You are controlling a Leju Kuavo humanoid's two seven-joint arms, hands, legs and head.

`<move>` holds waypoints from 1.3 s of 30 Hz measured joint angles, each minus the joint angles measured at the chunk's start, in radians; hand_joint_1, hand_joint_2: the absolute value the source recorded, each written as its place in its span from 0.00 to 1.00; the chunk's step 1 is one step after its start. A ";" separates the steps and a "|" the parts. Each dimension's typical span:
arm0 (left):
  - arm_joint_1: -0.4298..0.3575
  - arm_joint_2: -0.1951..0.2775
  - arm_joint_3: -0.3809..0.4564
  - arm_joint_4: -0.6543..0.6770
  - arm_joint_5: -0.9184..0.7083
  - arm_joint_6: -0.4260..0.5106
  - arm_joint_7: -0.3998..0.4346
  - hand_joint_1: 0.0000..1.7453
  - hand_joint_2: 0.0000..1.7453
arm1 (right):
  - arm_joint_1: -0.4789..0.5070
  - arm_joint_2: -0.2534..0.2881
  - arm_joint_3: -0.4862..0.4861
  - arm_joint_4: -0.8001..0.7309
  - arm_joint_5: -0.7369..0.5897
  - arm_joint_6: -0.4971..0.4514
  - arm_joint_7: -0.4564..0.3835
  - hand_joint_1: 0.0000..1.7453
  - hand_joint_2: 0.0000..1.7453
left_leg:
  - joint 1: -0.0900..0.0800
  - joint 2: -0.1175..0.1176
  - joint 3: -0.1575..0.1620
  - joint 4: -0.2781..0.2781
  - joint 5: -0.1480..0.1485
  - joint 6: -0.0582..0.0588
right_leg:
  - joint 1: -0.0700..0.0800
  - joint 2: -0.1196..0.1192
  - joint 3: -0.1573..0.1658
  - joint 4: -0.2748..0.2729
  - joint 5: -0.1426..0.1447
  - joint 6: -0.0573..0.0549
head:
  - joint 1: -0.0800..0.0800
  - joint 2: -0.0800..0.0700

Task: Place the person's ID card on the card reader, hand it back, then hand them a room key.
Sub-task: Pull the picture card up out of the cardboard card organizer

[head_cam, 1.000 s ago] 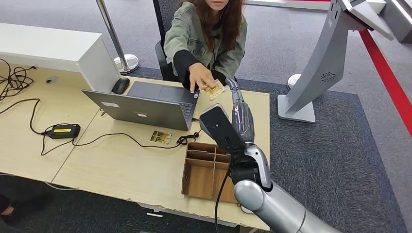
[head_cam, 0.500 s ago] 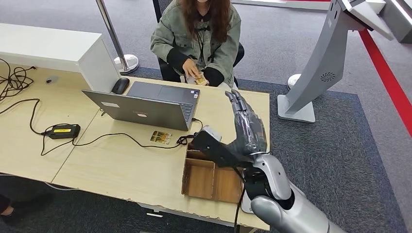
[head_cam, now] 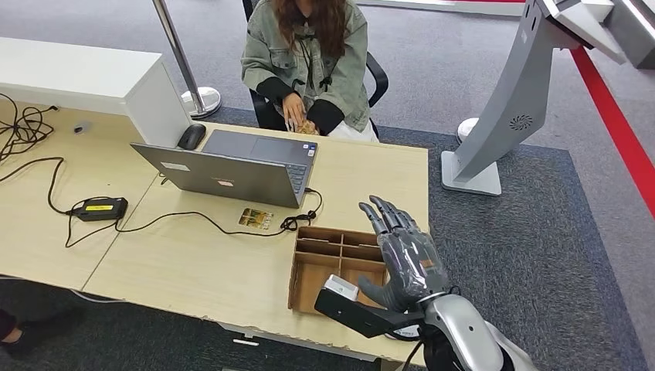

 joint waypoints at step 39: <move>-0.001 0.001 0.000 0.000 -0.016 -0.010 -0.006 0.00 0.00 | -0.094 0.144 0.049 0.226 -0.030 -0.124 -0.049 0.21 1.00 | 0.000 -0.001 0.000 0.000 0.000 0.000 | 0.000 0.000 0.000 0.000 0.000 0.000 | 0.000 0.000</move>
